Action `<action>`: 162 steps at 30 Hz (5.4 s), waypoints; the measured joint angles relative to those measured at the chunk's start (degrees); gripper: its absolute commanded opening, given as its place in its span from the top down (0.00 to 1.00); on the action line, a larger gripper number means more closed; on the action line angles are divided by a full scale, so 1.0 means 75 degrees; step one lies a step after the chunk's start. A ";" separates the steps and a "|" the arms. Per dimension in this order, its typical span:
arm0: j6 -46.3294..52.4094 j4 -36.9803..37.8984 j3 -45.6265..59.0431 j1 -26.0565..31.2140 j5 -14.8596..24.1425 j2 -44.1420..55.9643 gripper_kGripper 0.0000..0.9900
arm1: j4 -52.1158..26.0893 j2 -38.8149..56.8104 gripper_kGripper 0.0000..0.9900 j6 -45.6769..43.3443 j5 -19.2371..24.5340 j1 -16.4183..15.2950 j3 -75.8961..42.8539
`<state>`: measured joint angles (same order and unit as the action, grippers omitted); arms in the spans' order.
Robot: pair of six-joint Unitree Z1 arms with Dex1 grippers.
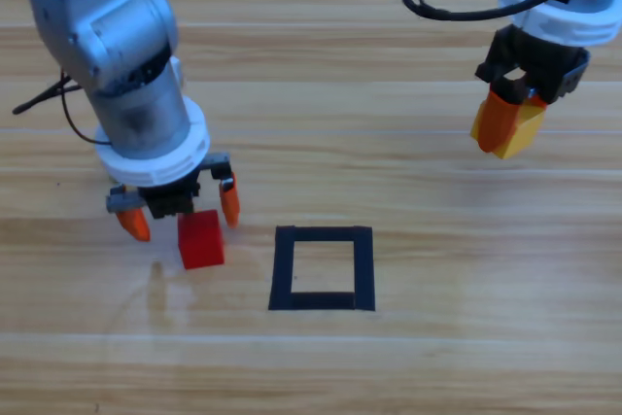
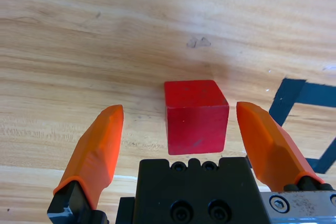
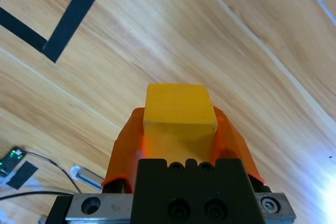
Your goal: Stack the blocks in the rectangular block: red at the bottom, yellow in the middle, green on top
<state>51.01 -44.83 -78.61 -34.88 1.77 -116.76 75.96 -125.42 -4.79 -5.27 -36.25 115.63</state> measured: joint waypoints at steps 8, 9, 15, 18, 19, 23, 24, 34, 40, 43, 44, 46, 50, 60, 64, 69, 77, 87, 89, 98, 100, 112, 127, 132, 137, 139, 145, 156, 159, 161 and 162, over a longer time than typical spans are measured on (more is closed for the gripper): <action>0.0180 0.0002 0.0064 0.0143 -0.0057 0.0125 0.06 | -0.1478 0.0464 1.00 0.0302 -0.0710 0.0000 -0.2025; 0.0180 0.0006 0.0068 0.0142 -0.0056 0.0125 0.06 | -0.1704 0.0463 1.00 0.0419 -0.0597 0.0000 -0.2337; -0.0029 0.0023 0.0076 0.0110 -0.0053 0.0126 0.05 | -0.2810 0.0500 1.00 0.1418 -0.0543 0.0004 -0.3386; -0.0058 0.0023 0.0086 0.0076 -0.0053 0.0128 0.06 | -0.3515 0.0795 1.00 0.2210 -0.0525 0.0007 -0.4242; -0.0069 0.0023 0.0086 0.0061 -0.0053 0.0128 0.05 | -0.3708 0.1012 1.00 0.2388 -0.0510 0.0006 -0.4585; -0.0112 0.0021 0.0077 -0.0021 -0.0053 0.0128 0.06 | -0.4187 0.1702 1.00 0.3230 -0.0399 0.0007 -0.5017; -0.0122 0.0021 0.0076 -0.0047 -0.0052 0.0128 0.06 | -0.4204 0.1819 1.00 0.3405 -0.0303 0.0007 -0.5019; -0.0128 -0.0022 0.0008 -0.0239 0.0073 0.0048 0.06 | -0.4234 0.1970 1.00 0.3987 -0.0085 0.0009 -0.5174; -0.0128 -0.0026 0.0000 -0.0262 0.0267 -0.0229 0.06 | -0.4261 0.1970 1.00 0.4027 -0.0069 0.0009 -0.5174; -0.0144 -0.0026 -0.0003 -0.0262 0.0298 -0.0311 0.06 | -0.4261 0.1970 1.00 0.4056 -0.0069 0.0009 -0.5174; -0.0170 -0.0026 -0.0006 -0.0262 0.0298 -0.0328 0.06 | -0.4261 0.1970 1.00 0.4083 -0.0069 0.0009 -0.5174; -0.0206 -0.0026 -0.0008 -0.0263 0.0298 -0.0339 0.07 | -0.4262 0.1970 1.00 0.4116 -0.0069 0.0009 -0.5174; -0.0243 -0.0120 -0.0119 -0.0265 0.0298 -0.0364 0.17 | -0.4264 0.1970 1.00 0.4240 -0.0052 0.0009 -0.5174; -0.0417 -0.0333 -0.0407 -0.0387 0.0298 -0.0539 0.64 | -0.4264 0.1970 1.00 0.4277 0.0071 0.0009 -0.5174; -0.0576 -0.0495 -0.0472 -0.0424 0.0299 -0.0563 0.83 | -0.4265 0.1970 1.00 0.4278 0.0071 0.0009 -0.5174; -0.0908 -0.0871 -0.0743 -0.0437 0.0299 -0.0564 0.88 | -0.4265 0.1970 1.00 0.4321 0.0071 0.0009 -0.5174; -0.1271 -0.1557 -0.1941 -0.1054 0.0252 -0.0563 0.97 | -0.4265 0.1970 1.00 0.4451 0.0117 0.0009 -0.5174; -0.0926 -0.2046 -0.2941 -0.1805 0.0177 -0.0977 0.98 | -0.4265 0.1970 1.00 0.4710 0.0175 0.0009 -0.5174; -0.0842 -0.2076 -0.3060 -0.1848 0.0177 -0.1078 0.98 | -0.4265 0.1970 1.00 0.4716 0.0175 0.0009 -0.5174; -0.0020 -0.2082 -0.3314 -0.1912 0.0178 -0.1476 0.98 | -0.4265 0.1970 1.00 0.4715 0.0139 0.0009 -0.5174; 0.0161 -0.2082 -0.3315 -0.1912 0.0177 -0.1477 0.98 | -0.4265 0.1970 1.00 0.4705 0.0132 0.0009 -0.5174; 0.0562 -0.2279 -0.3937 -0.2162 0.0178 -0.1937 0.98 | -0.4265 0.1970 1.00 0.4648 0.0078 0.0009 -0.5174; 0.0565 -0.2300 -0.4044 -0.2378 0.0259 -0.2133 0.98 | -0.4265 0.1970 1.00 0.4613 0.0039 0.0009 -0.5174; 0.0564 -0.2334 -0.4044 -0.2378 0.0291 -0.2133 0.98 | -0.4265 0.1969 1.00 0.4594 0.0011 0.0009 -0.5173; 0.0561 -0.2380 -0.4043 -0.2378 0.0309 -0.2133 0.98 | -0.4265 0.1969 1.00 0.4572 -0.0025 0.0009 -0.5173; 0.0558 -0.2382 -0.4039 -0.2378 0.0318 -0.2133 0.98 | -0.4265 0.1969 1.00 0.4560 -0.0028 0.0009 -0.5173; 0.0546 -0.2384 -0.4026 -0.2377 0.0323 -0.2133 0.98 | -0.4265 0.1969 1.00 0.4528 -0.0032 0.0009 -0.5173; 0.0534 -0.2384 -0.4026 -0.2372 0.0333 -0.2133 0.98 | -0.4265 0.1968 1.00 0.4506 -0.0032 0.0009 -0.5172; 0.0524 -0.2384 -0.4026 -0.2363 0.0336 -0.2133 0.98 | -0.4265 0.1968 1.00 0.4506 -0.0032 0.0009 -0.5172; 0.0524 -0.2384 -0.4026 -0.2363 0.0342 -0.2133 0.98 | -0.4265 0.1968 1.00 0.4506 -0.0032 0.0009 -0.5172; 0.0522 -0.2384 -0.4026 -0.2362 0.0342 -0.2133 0.98 | -0.4265 0.1967 1.00 0.4506 -0.0032 0.0009 -0.5172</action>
<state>54.93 -62.71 -108.80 -52.60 4.34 -132.75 43.97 -110.66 29.00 -5.51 -36.18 76.84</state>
